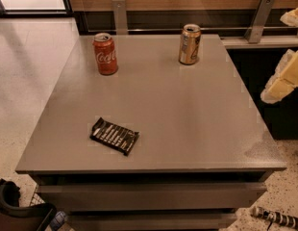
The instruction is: Pick orange can
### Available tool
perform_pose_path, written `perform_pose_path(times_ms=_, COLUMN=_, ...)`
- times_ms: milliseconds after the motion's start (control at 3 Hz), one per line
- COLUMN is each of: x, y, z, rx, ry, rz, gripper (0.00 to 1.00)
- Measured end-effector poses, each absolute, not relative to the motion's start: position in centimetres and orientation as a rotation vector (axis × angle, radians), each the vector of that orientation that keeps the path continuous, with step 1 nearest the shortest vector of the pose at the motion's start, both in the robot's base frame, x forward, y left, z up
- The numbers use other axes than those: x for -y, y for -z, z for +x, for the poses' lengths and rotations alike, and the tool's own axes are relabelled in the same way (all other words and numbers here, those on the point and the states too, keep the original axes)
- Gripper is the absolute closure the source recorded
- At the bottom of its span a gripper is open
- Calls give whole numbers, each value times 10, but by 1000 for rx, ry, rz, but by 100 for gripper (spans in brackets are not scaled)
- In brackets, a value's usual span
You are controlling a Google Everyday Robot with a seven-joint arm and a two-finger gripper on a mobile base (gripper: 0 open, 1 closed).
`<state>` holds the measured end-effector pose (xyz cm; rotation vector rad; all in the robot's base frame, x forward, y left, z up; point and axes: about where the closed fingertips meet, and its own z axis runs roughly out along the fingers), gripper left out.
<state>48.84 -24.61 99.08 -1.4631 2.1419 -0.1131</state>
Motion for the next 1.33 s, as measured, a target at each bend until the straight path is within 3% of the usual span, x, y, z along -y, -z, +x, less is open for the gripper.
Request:
perform_pose_path(times_ms=667, x=265, y=-995, z=600, rx=-1900, ry=-81, rz=-1110, gripper=0)
perform_pose_path(times_ms=1333, x=257, y=-977, z=645, rx=-1739, ry=-281, rz=-919, gripper=0)
